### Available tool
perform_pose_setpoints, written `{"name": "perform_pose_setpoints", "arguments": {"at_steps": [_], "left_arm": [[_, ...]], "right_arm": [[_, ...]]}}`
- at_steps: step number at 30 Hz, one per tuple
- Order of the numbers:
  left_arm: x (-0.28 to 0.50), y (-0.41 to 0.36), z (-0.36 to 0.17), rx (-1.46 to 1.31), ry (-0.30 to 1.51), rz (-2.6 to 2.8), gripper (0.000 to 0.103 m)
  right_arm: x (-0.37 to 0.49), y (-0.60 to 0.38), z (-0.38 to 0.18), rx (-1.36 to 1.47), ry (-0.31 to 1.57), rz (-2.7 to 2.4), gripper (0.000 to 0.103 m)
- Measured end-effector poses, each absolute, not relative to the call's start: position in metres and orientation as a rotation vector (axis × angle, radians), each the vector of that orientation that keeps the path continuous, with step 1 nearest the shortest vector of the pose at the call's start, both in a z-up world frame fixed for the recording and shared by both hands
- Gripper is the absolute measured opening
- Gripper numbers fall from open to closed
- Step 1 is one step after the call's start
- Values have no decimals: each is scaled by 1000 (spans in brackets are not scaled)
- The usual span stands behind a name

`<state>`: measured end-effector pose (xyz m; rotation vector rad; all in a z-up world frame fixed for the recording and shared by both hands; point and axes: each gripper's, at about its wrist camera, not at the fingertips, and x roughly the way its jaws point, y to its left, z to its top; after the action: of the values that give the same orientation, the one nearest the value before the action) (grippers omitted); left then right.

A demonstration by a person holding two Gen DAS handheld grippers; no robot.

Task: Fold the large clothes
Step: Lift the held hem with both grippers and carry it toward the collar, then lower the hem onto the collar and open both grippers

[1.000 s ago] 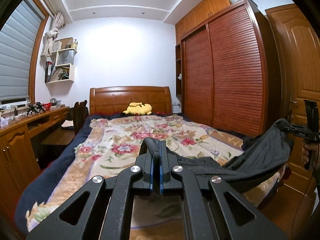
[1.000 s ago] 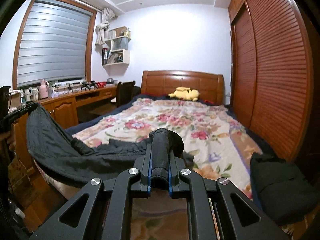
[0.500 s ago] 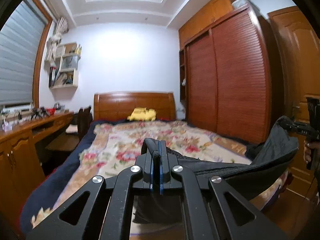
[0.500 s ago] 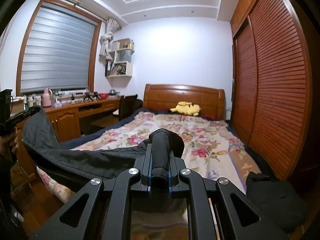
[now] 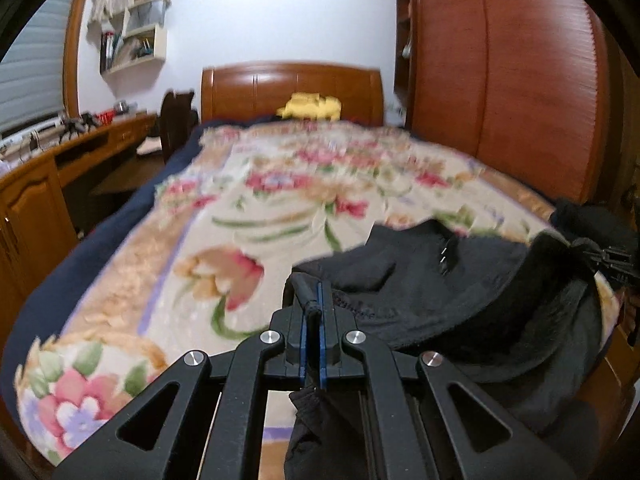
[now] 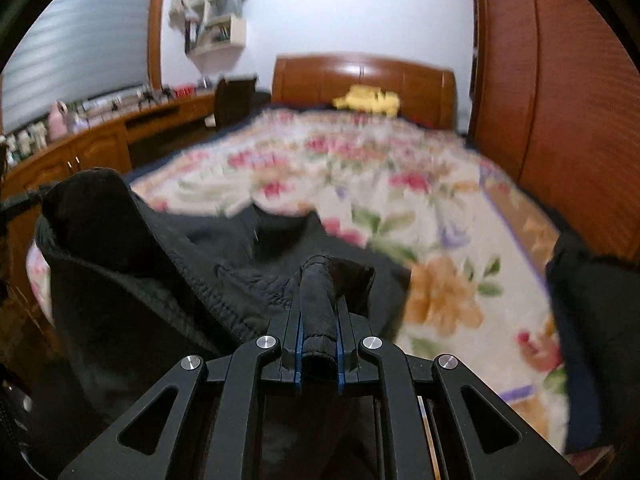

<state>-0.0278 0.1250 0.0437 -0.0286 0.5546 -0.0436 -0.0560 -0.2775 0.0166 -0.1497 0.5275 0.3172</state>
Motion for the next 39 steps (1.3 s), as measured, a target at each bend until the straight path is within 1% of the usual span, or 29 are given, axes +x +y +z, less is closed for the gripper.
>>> {"name": "perform_pose_setpoints", "arguments": {"at_steps": [4, 6, 9, 11, 17, 20, 25, 26, 28, 29, 30, 31, 33, 35, 36, 37, 38, 39], "left_arm": [[2, 127, 24, -49, 610, -38, 4], [18, 131, 21, -76, 631, -46, 5], [47, 135, 19, -115, 648, -43, 5], [65, 135, 19, -124, 652, -35, 5], [113, 127, 32, -92, 618, -2, 5], [136, 116, 37, -30, 625, 6, 5], [153, 102, 41, 48, 609, 40, 5], [154, 101, 41, 56, 607, 48, 7], [152, 100, 42, 60, 597, 48, 14], [147, 99, 42, 64, 585, 41, 29], [145, 99, 40, 68, 583, 29, 46], [145, 97, 40, 68, 587, 20, 51], [136, 97, 36, 52, 602, -10, 72], [125, 95, 34, 37, 600, -34, 79], [119, 92, 33, 33, 600, -45, 80], [117, 89, 33, 30, 600, -53, 80], [111, 87, 32, 27, 601, -64, 80], [102, 84, 32, 18, 595, -73, 80]], "right_arm": [[-10, -269, -16, -156, 604, 317, 11], [12, -263, -18, -163, 609, 315, 11], [47, -266, -2, -153, 592, 316, 12], [62, -263, -1, -150, 581, 312, 12], [136, -262, -9, -135, 559, 281, 12], [159, -260, -17, -140, 554, 260, 13], [205, -251, -23, -141, 577, 221, 13], [208, -250, -23, -140, 581, 218, 13], [214, -247, -25, -142, 592, 210, 13], [216, -247, -25, -142, 600, 204, 14], [213, -245, -24, -138, 606, 202, 14], [216, -243, -26, -130, 611, 201, 14], [213, -244, -25, -115, 618, 197, 17], [211, -245, -24, -108, 622, 198, 24], [208, -247, -21, -103, 621, 202, 28], [206, -248, -20, -94, 620, 206, 41], [204, -252, -17, -80, 619, 211, 59], [201, -256, -14, -63, 606, 207, 67]]}}
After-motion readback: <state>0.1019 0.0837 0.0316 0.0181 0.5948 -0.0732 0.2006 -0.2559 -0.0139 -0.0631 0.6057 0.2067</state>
